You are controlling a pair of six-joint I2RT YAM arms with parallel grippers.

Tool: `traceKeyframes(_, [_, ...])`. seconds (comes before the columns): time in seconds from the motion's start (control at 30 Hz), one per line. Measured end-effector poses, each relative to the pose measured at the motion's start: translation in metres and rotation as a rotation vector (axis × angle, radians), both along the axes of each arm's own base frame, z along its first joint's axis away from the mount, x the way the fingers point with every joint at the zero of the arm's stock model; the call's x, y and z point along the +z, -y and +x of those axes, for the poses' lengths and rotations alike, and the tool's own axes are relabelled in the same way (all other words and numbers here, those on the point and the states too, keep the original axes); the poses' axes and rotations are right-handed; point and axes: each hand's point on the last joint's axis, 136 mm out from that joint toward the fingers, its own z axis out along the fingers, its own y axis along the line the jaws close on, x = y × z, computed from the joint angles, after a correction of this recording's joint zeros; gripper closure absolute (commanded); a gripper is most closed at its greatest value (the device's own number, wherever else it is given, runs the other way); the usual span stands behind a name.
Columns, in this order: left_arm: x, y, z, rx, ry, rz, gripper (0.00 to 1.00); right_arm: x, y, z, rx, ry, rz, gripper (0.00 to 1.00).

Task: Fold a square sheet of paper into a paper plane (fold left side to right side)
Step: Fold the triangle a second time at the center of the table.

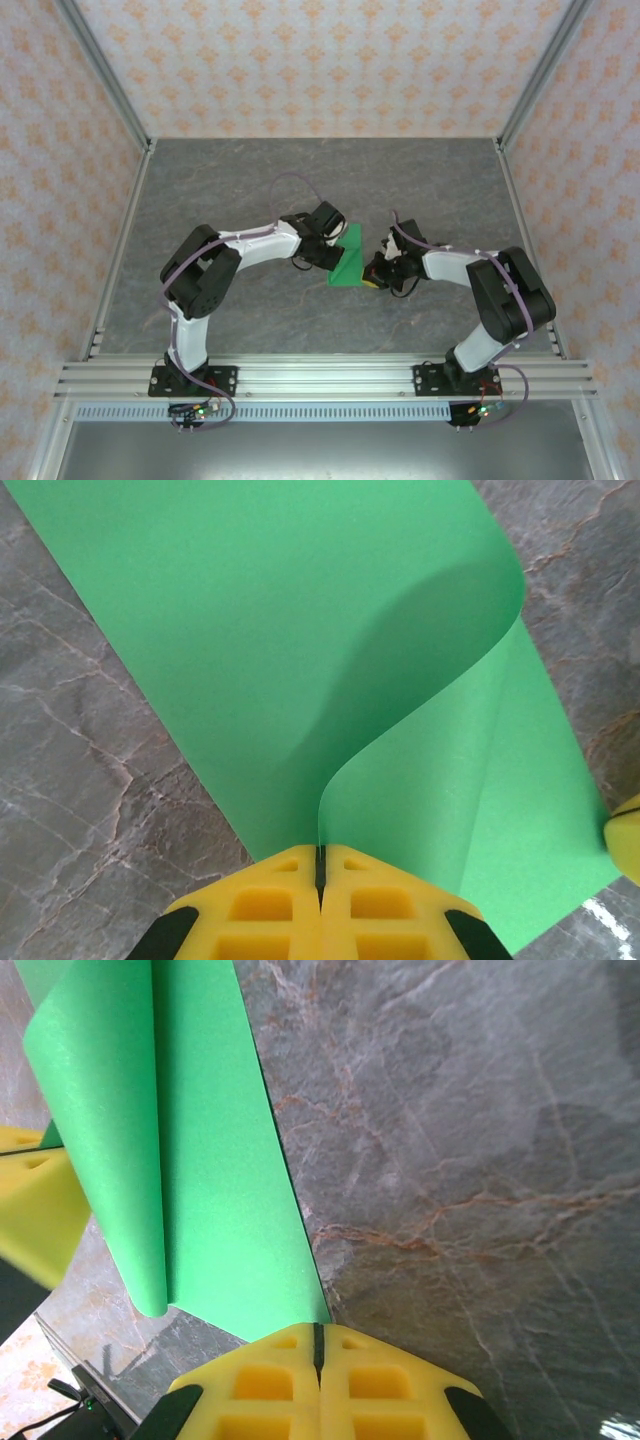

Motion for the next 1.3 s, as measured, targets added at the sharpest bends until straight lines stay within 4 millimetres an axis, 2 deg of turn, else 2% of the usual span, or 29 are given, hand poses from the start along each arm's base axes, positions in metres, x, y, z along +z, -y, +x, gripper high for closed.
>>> traceKeyframes(0.67, [-0.002, -0.005, 0.006, 0.018, -0.003, 0.004, 1.00, 0.000, 0.000, 0.000, 0.002, 0.001, -0.003, 0.99])
traceKeyframes(1.3, [0.002, -0.003, 0.010, 0.019, 0.011, -0.003, 1.00, 0.000, 0.000, 0.000, 0.007, 0.005, -0.005, 0.99])
